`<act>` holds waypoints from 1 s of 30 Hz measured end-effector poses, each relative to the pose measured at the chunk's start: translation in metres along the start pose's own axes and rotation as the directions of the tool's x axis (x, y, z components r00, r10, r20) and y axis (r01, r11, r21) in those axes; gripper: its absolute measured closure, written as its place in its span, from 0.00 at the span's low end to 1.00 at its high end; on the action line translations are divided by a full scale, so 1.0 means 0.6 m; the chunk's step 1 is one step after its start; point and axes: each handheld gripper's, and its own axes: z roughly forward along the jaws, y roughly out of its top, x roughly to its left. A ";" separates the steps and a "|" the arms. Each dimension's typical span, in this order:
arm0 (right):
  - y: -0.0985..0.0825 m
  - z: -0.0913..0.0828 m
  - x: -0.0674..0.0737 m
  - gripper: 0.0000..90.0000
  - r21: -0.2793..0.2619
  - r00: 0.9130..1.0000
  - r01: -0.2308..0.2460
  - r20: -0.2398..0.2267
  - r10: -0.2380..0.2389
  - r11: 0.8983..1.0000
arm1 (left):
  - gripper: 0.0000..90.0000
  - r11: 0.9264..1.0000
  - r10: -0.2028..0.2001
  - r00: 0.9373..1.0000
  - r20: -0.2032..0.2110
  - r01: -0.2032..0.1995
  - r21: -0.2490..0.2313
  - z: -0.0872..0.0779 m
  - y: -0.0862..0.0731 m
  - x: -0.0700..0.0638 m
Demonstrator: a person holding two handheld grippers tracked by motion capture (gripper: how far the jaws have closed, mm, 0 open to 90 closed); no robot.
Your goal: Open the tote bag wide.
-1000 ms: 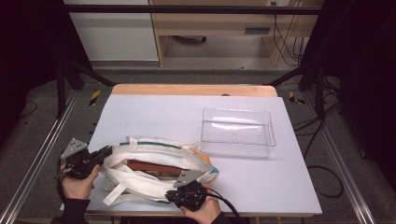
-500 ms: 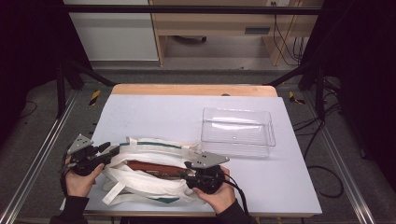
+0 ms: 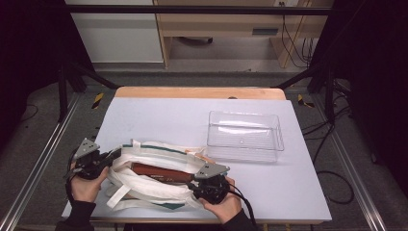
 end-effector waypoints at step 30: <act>0.032 -0.034 0.001 0.83 -0.145 1.000 0.003 0.009 -0.002 0.989 | 0.93 0.997 0.071 0.997 -0.039 -0.072 -0.039 -0.075 -0.016 -0.071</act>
